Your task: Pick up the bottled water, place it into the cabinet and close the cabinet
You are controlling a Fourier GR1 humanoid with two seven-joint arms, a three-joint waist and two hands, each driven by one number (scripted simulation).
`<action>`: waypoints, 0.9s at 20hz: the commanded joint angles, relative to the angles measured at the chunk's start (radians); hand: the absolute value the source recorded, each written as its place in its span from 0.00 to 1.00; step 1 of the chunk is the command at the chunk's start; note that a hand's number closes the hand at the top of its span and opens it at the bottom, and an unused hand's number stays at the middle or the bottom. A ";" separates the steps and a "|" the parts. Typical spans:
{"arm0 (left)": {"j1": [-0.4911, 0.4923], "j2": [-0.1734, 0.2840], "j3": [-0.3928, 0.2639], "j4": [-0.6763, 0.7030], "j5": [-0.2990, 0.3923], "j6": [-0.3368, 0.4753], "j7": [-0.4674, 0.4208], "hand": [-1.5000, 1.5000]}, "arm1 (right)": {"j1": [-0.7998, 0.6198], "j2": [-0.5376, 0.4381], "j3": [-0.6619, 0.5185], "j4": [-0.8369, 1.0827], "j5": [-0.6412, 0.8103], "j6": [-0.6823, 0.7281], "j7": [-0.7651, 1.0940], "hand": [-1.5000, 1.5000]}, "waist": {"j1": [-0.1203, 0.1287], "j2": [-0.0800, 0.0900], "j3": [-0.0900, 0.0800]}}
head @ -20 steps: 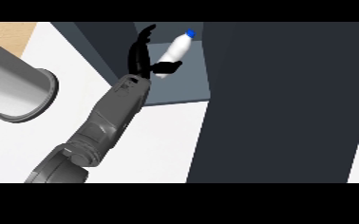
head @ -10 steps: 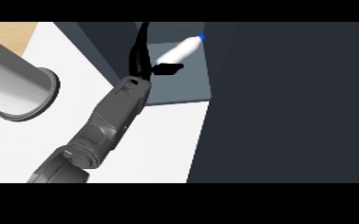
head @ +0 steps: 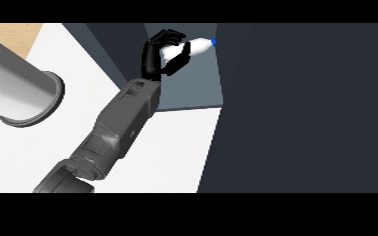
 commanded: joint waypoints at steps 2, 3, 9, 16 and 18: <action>0.053 -0.001 0.011 -0.050 0.047 -0.179 -0.091 1.00 | -0.010 -0.011 0.009 -0.108 0.057 -0.016 0.104 0.00 | 0.026 -0.009 -0.001; 0.034 -0.001 0.012 -0.061 0.059 -0.202 -0.067 1.00 | 0.025 -0.016 0.012 -0.097 0.045 -0.020 0.067 0.00 | 0.028 -0.012 0.001; 0.075 -0.001 -0.047 -0.140 0.145 -0.348 0.011 1.00 | -0.009 -0.018 0.000 -0.090 0.067 -0.029 0.079 0.00 | 0.043 -0.020 0.002; 0.224 -0.001 -0.115 -0.359 0.188 -0.476 0.106 1.00 | 0.054 -0.093 -0.025 -0.132 0.064 -0.051 0.081 0.00 | 0.081 -0.032 0.003; 0.289 0.003 -0.129 -0.482 0.196 -0.443 0.161 1.00 | 0.007 -0.034 -0.001 -0.050 0.104 -0.083 0.073 0.00 | 0.104 -0.038 0.003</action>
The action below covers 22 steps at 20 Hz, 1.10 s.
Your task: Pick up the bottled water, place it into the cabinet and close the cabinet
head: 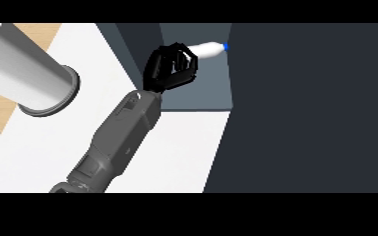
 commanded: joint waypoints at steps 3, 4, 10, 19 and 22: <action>0.214 0.032 -0.022 -0.260 0.050 -0.029 0.049 1.00 | 0.055 -0.065 0.019 -0.117 0.072 -0.006 0.039 0.00 | 0.034 -0.016 0.001; 0.258 0.027 -0.044 -0.306 0.040 -0.022 0.023 1.00 | 0.000 -0.040 -0.027 -0.097 0.045 -0.011 0.062 0.00 | 0.043 -0.011 0.000; 0.519 0.069 -0.144 -0.646 0.054 -0.008 0.154 1.00 | 0.006 -0.094 -0.002 -0.115 0.040 0.015 0.073 1.00 | 0.046 -0.013 0.001; 0.839 0.213 -0.162 -1.078 0.084 0.017 0.240 1.00 | -0.126 -0.102 0.132 -0.154 -0.017 0.152 0.185 1.00 | 0.039 -0.004 0.000; 0.951 0.259 -0.170 -1.151 0.088 -0.022 0.220 1.00 | -0.183 -0.023 0.191 -0.117 -0.012 0.155 0.204 1.00 | 0.040 -0.003 -0.001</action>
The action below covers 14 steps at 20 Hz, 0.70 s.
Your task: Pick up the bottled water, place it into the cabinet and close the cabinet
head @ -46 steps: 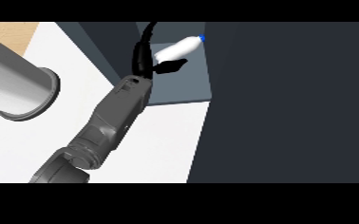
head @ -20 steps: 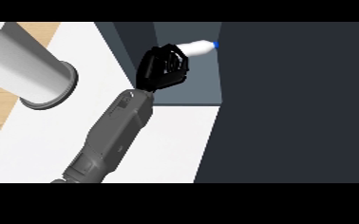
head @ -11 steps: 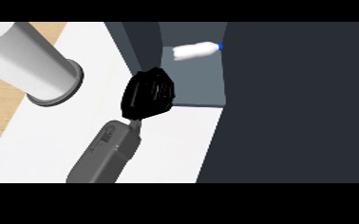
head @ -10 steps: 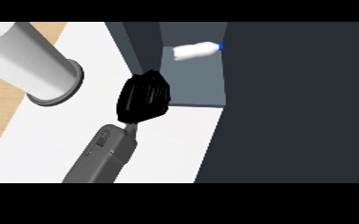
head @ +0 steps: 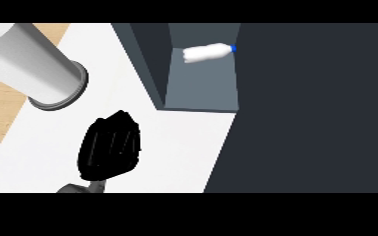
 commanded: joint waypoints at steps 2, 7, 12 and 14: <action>0.199 0.112 0.025 -0.209 0.047 -0.049 0.017 1.00 | -0.070 0.080 0.125 -0.111 0.036 0.015 0.135 1.00 | -0.003 -0.001 -0.002; 0.348 0.173 0.052 -0.343 0.057 -0.066 0.007 1.00 | -0.224 0.206 0.079 -0.016 0.020 0.006 0.228 1.00 | 0.003 0.006 -0.003; 0.454 0.246 0.168 -0.391 0.142 -0.156 -0.023 1.00 | -0.387 0.364 0.029 0.097 0.083 -0.025 0.359 1.00 | -0.007 0.008 -0.002; 0.488 0.208 0.145 -0.413 0.109 -0.143 -0.045 1.00 | -0.441 0.457 0.064 0.180 0.120 -0.010 0.376 1.00 | -0.021 0.009 0.000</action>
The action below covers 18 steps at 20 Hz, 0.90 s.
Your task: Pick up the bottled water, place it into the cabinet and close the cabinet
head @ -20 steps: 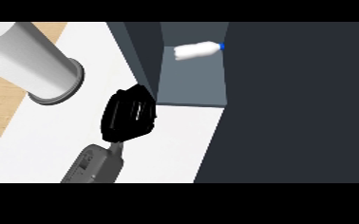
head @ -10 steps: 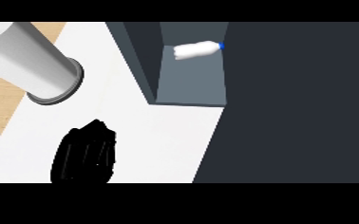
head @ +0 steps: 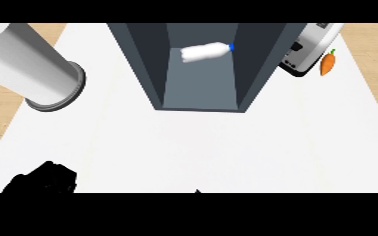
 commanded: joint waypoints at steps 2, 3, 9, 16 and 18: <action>0.119 0.054 0.073 -0.044 0.052 -0.097 -0.041 1.00 | -0.248 0.235 -0.078 0.110 0.050 -0.009 0.204 1.00 | -0.001 0.001 -0.001; 0.185 0.060 0.096 -0.084 0.045 -0.104 -0.068 1.00 | -0.239 0.234 -0.139 0.140 -0.014 0.013 0.163 1.00 | 0.004 0.005 0.001; 0.205 0.077 0.190 -0.026 0.113 -0.204 -0.064 1.00 | -0.387 0.266 -0.277 0.326 -0.096 0.002 0.138 1.00 | -0.011 0.007 0.002; 0.236 0.113 0.301 -0.022 0.205 -0.282 -0.041 1.00 | -0.495 0.269 -0.498 0.600 -0.228 0.145 -0.020 1.00 | -0.006 0.010 0.003; 0.285 0.100 0.306 -0.037 0.180 -0.322 -0.060 1.00 | -0.500 0.264 -0.530 0.645 -0.237 0.179 -0.034 1.00 | -0.007 0.009 0.003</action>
